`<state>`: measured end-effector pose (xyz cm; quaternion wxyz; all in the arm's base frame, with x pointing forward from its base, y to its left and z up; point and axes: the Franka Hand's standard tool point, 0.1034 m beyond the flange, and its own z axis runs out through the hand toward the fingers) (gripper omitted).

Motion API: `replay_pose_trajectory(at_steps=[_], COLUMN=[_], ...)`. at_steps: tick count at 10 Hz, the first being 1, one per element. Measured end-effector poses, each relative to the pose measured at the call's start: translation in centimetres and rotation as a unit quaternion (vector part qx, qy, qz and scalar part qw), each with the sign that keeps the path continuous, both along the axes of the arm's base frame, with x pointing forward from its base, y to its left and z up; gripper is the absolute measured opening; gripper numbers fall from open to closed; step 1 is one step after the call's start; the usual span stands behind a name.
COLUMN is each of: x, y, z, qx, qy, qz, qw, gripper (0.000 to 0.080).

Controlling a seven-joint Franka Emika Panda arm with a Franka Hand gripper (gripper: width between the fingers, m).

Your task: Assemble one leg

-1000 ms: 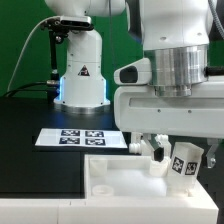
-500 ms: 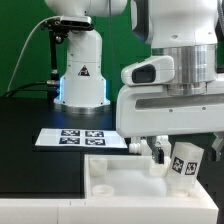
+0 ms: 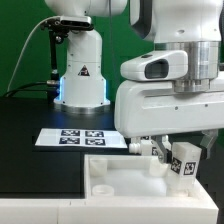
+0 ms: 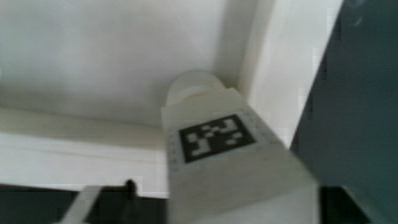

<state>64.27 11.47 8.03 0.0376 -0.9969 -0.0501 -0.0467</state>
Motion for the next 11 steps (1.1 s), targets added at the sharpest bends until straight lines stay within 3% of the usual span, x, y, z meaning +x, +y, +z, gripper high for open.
replay_pose_trajectory(at_steps=[1, 2, 5, 6, 7, 10, 11], x=[0.03, 0.04, 0.09, 0.09, 0.08, -0.14, -0.22], y=[-0.11, -0.22, -0.39, -0.54, -0.77, -0.93, -0.69], z=[0.02, -0.02, -0.11, -0.15, -0.16, -0.25, -0.3], qx=[0.003, 0.005, 0.015, 0.022, 0.04, 0.073, 0.074], qy=[0.003, 0.005, 0.011, 0.015, 0.022, 0.06, 0.061], qz=[-0.041, -0.069, -0.191, -0.27, -0.368, -0.586, -0.602], qw=[0.999, 0.998, 0.981, 0.963, 0.929, 0.805, 0.792], gripper=[0.0396, 0.0286, 0.0286, 0.0286, 0.0286, 0.0287, 0.0287])
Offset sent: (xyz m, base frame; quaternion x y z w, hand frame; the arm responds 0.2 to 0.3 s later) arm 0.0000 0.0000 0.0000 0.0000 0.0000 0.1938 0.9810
